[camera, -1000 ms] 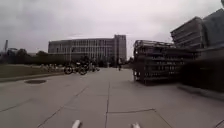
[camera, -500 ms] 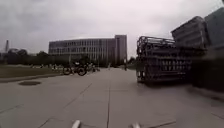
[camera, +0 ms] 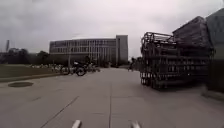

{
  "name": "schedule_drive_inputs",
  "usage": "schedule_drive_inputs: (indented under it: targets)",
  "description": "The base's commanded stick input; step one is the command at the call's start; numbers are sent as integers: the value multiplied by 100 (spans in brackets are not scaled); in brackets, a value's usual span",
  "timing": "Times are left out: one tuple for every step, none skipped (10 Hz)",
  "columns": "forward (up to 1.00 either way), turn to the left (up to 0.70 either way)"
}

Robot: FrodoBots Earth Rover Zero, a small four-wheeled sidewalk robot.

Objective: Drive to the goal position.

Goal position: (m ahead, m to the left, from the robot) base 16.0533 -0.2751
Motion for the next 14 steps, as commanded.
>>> schedule_drive_inputs:
  targets:
    - [85,0]
    - [85,0]
    - [85,0]
    - [85,0]
    - [85,0]
    - [85,0]
    - [85,0]
    - [85,0]
    - [85,0]
    - [85,-4]
    - [85,-17]
    - [85,-24]
    - [85,-8]
    - [85,0]
